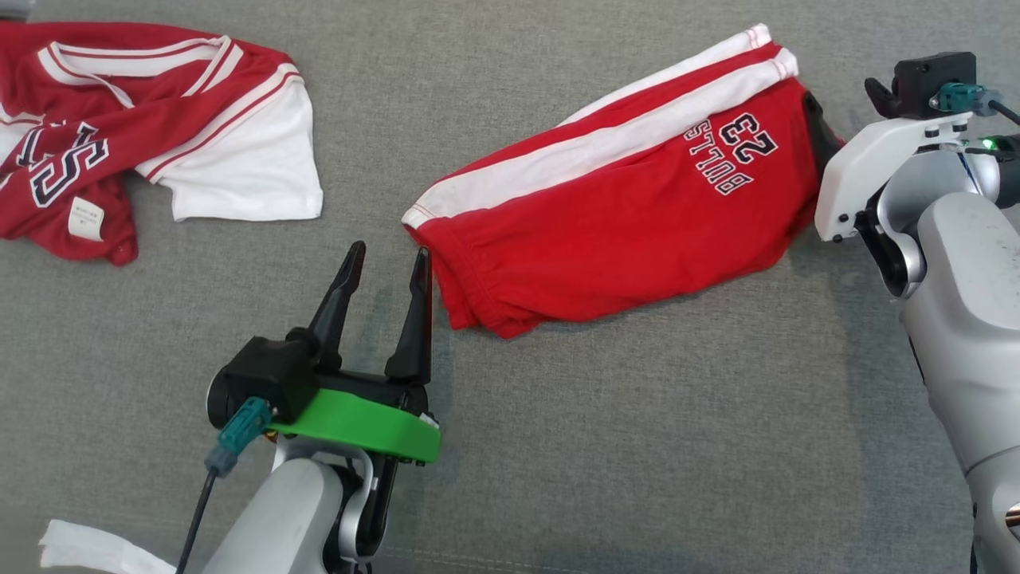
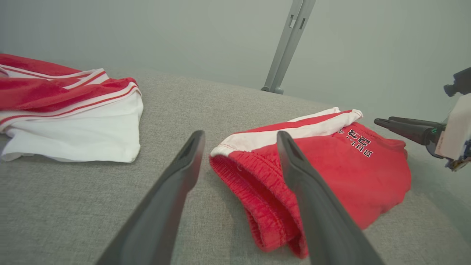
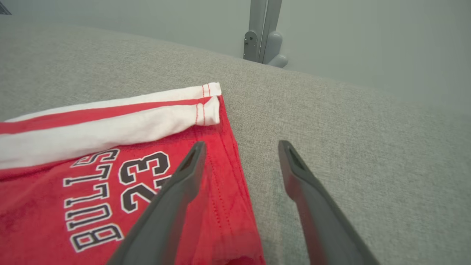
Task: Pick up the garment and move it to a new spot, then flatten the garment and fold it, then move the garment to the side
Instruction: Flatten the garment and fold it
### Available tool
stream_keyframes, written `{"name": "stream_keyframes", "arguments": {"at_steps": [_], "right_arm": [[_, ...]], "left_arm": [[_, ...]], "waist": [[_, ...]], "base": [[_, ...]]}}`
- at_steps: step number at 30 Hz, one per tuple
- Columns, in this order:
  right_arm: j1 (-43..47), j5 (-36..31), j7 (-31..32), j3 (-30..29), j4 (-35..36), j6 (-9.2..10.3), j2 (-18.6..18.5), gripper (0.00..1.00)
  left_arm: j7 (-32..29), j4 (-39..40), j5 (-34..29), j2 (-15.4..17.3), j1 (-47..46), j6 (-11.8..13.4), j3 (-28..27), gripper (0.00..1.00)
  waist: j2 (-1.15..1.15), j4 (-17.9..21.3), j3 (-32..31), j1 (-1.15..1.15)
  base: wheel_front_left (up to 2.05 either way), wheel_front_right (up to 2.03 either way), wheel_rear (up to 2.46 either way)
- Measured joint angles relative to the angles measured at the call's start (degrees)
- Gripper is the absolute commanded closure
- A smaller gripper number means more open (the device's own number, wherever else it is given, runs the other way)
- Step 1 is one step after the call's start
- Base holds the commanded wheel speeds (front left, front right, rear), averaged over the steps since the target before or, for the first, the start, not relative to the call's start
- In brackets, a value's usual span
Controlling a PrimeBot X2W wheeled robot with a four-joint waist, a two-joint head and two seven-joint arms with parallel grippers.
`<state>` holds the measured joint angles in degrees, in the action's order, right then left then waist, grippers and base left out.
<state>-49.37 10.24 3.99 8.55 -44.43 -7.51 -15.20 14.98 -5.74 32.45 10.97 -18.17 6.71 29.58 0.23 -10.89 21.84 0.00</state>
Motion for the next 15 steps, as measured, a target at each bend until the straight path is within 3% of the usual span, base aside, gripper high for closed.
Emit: {"name": "stream_keyframes", "arguments": {"at_steps": [4, 12, 13, 14, 15], "right_arm": [[-0.2, 0.9, 2.3, 1.1, -1.1, 0.0, -0.5, 0.0], [-0.9, 3.4, 4.1, 1.0, -2.8, 0.0, -0.7, 0.0], [-0.9, 4.4, 4.1, 0.7, -2.9, 0.0, -0.4, 0.9], [-0.8, 5.6, 4.3, 0.6, -3.0, 0.03, 0.2, 1.0], [-0.8, 6.6, 4.5, 0.9, -3.0, 0.03, 0.7, 1.0]], "left_arm": [[0.0, 0.5, -3.2, -2.3, 2.0, -1.3, -3.1, 0.0], [0.0, 0.8, -8.4, -5.3, 3.7, -6.4, -7.8, 0.0], [0.1, 0.9, -9.2, -5.5, 3.8, -7.0, -8.3, 0.0], [0.1, 0.9, -9.8, -5.8, 4.1, -7.6, -8.8, 0.0], [0.1, 0.9, -10.0, -6.1, 4.7, -8.2, -9.5, 0.0]], "waist": [[0.0, -1.6, 1.4, 0.0], [0.0, -3.3, 2.8, 0.0], [0.0, -3.2, 2.8, 0.0], [0.0, -3.0, 2.7, 0.0], [0.0, -2.7, 2.6, 0.0]], "base": [[0.0, 0.0, 0.0], [0.0, 0.0, 0.0], [0.0, 0.0, 0.0], [0.0, 0.0, 0.0], [0.0, 0.0, 0.0]]}}
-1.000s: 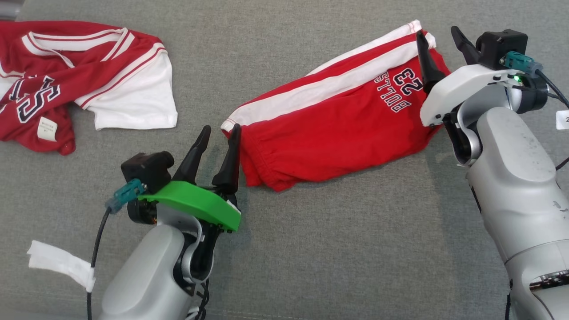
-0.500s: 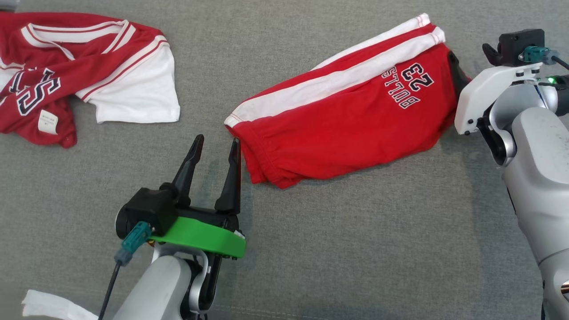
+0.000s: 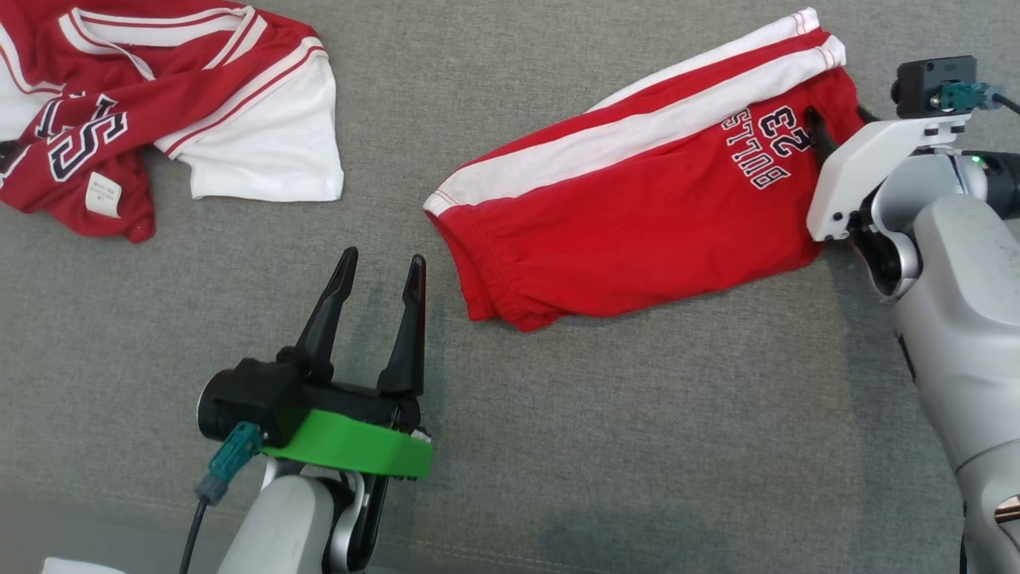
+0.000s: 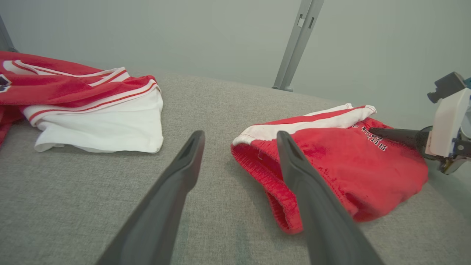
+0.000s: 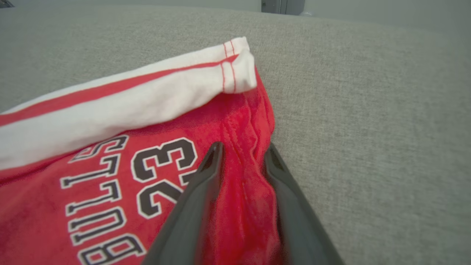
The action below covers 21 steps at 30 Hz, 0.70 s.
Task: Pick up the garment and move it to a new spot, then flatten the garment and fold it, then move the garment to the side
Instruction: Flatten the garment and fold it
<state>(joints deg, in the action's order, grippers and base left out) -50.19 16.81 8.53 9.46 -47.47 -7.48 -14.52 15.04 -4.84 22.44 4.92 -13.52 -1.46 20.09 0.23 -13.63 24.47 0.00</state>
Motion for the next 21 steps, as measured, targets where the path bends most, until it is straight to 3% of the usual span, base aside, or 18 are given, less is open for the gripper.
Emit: {"name": "stream_keyframes", "arguments": {"at_steps": [6, 12, 21], "right_arm": [[1.6, 5.8, -1.1, 2.8, 1.3, 0.0, 3.5, 1.0], [7.2, 15.0, -0.9, 3.9, 4.2, -0.07, 4.2, 1.0], [14.6, 21.1, 0.5, -0.5, 3.8, -0.07, -0.4, 1.0]], "left_arm": [[0.0, -0.4, -3.1, -0.2, 4.3, -1.8, -3.8, 0.0], [0.0, -0.8, -4.7, -0.2, 8.6, -2.6, -7.2, 0.0], [0.0, -1.0, -5.6, -0.7, 12.4, -3.1, -9.9, 0.0]], "waist": [[0.0, 3.3, -0.8, 0.0], [0.0, 8.3, -3.7, 0.0], [0.0, 14.5, -9.7, 0.0]], "base": [[0.0, 0.0, 0.0], [0.0, 0.0, 0.0], [0.0, 0.0, 0.0]]}}
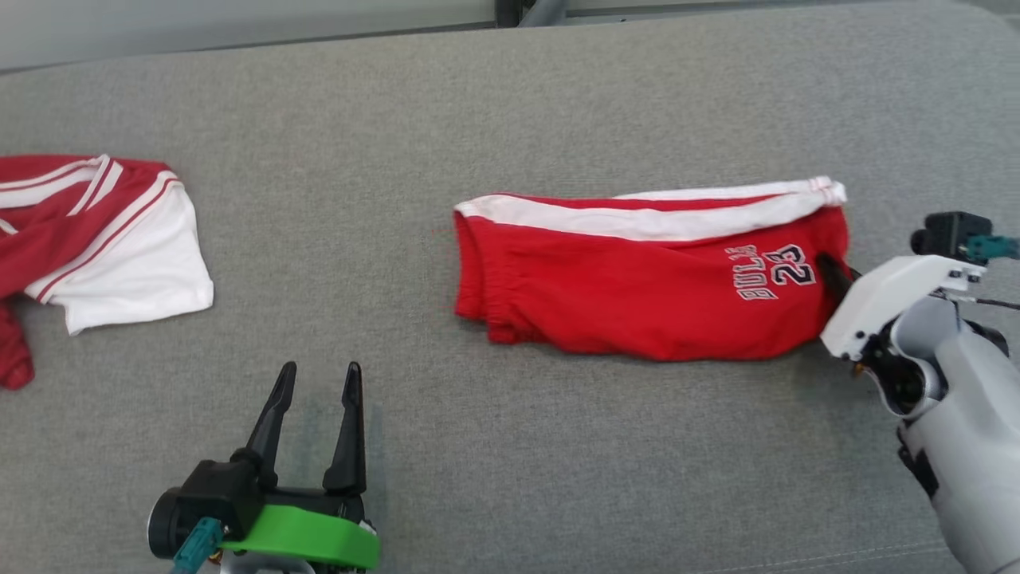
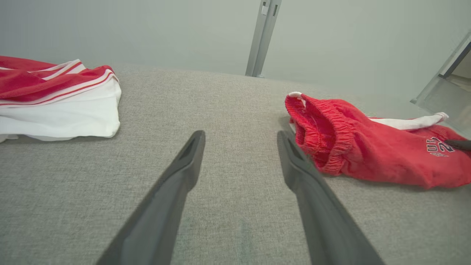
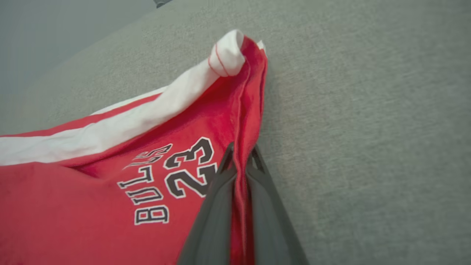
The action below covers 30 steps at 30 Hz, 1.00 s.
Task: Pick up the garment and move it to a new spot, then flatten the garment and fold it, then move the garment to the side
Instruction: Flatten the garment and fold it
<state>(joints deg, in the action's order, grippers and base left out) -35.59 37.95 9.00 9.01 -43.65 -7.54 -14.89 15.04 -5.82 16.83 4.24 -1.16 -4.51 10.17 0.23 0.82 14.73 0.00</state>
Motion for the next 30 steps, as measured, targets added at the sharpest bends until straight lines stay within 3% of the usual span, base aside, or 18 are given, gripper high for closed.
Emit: {"name": "stream_keyframes", "arguments": {"at_steps": [7, 11, 15, 20, 24, 30], "right_arm": [[2.5, -1.1, -2.7, -7.2, -4.3, 0.05, -7.1, 1.0], [2.6, -1.0, -3.5, -7.4, 1.0, 0.07, -7.0, 1.0], [6.2, 2.1, -2.2, -4.9, 12.8, 0.07, -4.3, 1.0], [12.2, 2.9, 0.9, -0.7, 25.5, 0.05, 2.5, 1.0], [14.0, -0.5, 2.0, 1.0, 27.3, 0.05, 8.3, 1.0], [13.8, -5.0, 0.7, 0.9, 24.1, 0.07, 11.3, 1.0]], "left_arm": [[0.0, -0.4, -0.3, -0.6, 2.4, -0.4, 0.3, 0.0], [0.0, -0.7, -0.3, -0.9, 3.6, -0.5, 0.4, 0.0], [0.0, -1.2, -0.3, -1.1, 4.8, -0.5, 0.8, 0.0], [0.0, -1.1, -0.2, -1.2, 5.3, -0.3, 0.5, 0.0], [0.0, -1.8, -0.4, -1.2, 5.2, -0.3, 0.6, 0.0], [0.0, -3.0, -0.9, -1.2, 4.1, -0.6, 0.6, 0.0]], "waist": [[0.0, 2.1, -4.2, 0.0], [0.0, 1.2, -5.2, 0.0], [0.0, -0.3, -6.0, 0.0], [0.0, -1.3, -6.6, 0.0], [0.0, -1.4, -6.1, 0.0], [0.0, -2.3, -5.5, 0.0]], "base": [[0.0, 0.0, 0.0], [0.0, 0.0, 0.0], [0.0, 0.0, 0.0], [0.0, 0.0, 0.0], [0.0, 0.0, 0.0], [0.0, 0.0, 0.0]]}}
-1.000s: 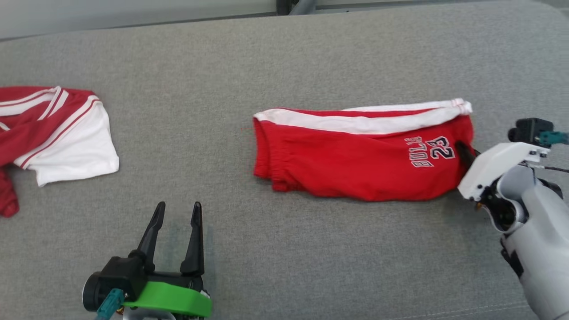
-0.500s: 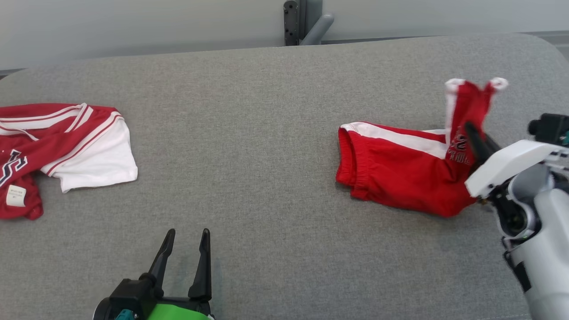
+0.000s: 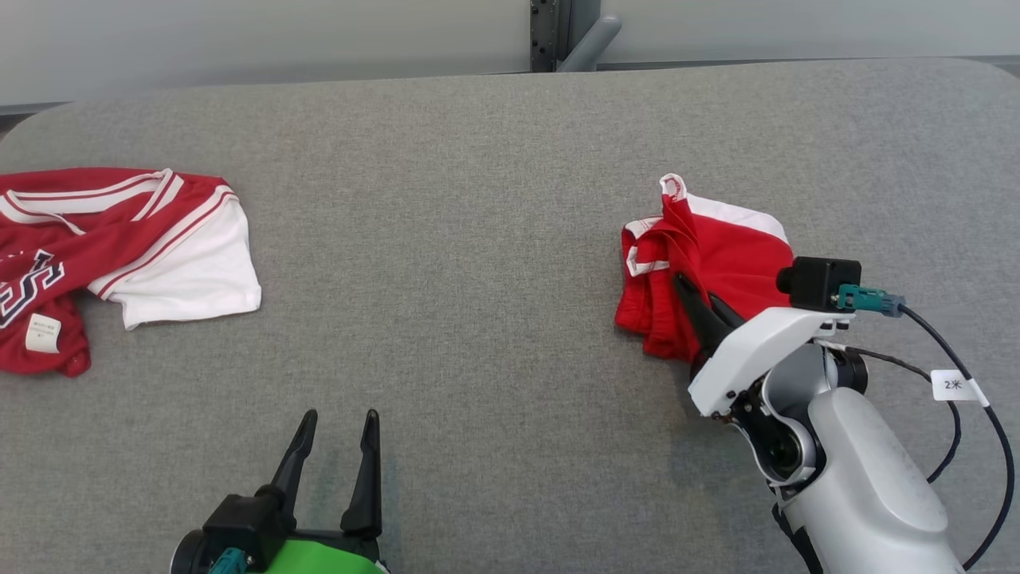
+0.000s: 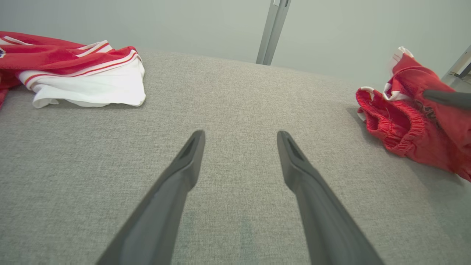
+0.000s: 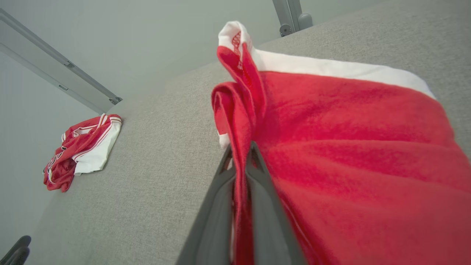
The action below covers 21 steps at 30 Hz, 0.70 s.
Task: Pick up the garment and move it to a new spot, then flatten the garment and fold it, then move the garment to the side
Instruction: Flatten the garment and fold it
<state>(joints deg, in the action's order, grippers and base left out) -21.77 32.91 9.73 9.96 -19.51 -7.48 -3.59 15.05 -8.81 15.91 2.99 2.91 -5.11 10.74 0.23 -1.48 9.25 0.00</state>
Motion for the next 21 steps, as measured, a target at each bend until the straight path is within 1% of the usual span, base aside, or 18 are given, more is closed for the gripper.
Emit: {"name": "stream_keyframes", "arguments": {"at_steps": [5, 9, 10, 11, 13, 16, 19, 21], "right_arm": [[-2.5, -2.3, -1.9, 0.6, -4.9, 0.0, 0.6, 1.0], [-4.4, -1.1, -3.6, 3.4, -8.5, 0.0, 0.6, 1.0], [-4.7, -0.6, -4.2, 4.4, -9.3, 0.0, 0.6, 0.64], [-5.0, -0.3, -5.1, 5.1, -9.7, -0.01, 0.6, 0.0], [-5.6, 0.6, -8.0, 6.3, -10.0, 0.0, 0.8, 0.0], [-5.5, 0.8, -10.8, 6.6, -8.2, 0.0, 0.8, 0.0], [-3.9, -1.1, -12.9, 5.0, -4.5, -0.01, 0.8, 0.0], [-1.6, -3.5, -13.8, 2.7, -1.6, -0.01, 0.8, 0.0]], "left_arm": [[0.0, -0.6, 0.0, 0.0, 0.0, -0.2, 0.4, 0.0], [0.0, -1.0, 0.1, 0.0, -0.2, -0.2, 0.9, 0.0], [0.0, -1.0, 0.2, 0.0, -0.4, -0.2, 1.0, 0.0], [0.0, -1.1, 0.5, 0.0, -0.5, -0.2, 1.1, 0.0], [0.0, -1.3, 1.0, -0.1, -0.6, -0.2, 0.9, 0.0], [0.0, -1.3, 1.0, -0.1, -0.4, -0.1, 0.4, 0.0], [0.0, -1.1, 1.1, -0.1, 0.3, 0.2, -0.4, 0.0], [0.0, -0.7, 1.2, -0.1, 0.8, 0.4, -0.9, 0.0]], "waist": [[0.0, -0.4, 0.4, 0.0], [0.0, -0.7, 0.6, 0.0], [0.0, -0.8, 0.6, 0.0], [0.0, -0.8, 0.6, 0.0], [0.0, -0.7, 0.5, 0.0], [0.0, -0.5, 0.3, 0.0], [0.0, -0.1, 0.0, 0.0], [0.0, 0.3, -0.3, 0.0]], "base": [[0.0, 0.0, 0.0], [0.0, 0.0, 0.0], [0.0, 0.0, 0.0], [0.0, 0.0, 0.0], [0.0, 0.0, 0.0], [0.0, 0.0, 0.0], [0.0, 0.0, 0.0], [0.0, 0.0, 0.0]]}}
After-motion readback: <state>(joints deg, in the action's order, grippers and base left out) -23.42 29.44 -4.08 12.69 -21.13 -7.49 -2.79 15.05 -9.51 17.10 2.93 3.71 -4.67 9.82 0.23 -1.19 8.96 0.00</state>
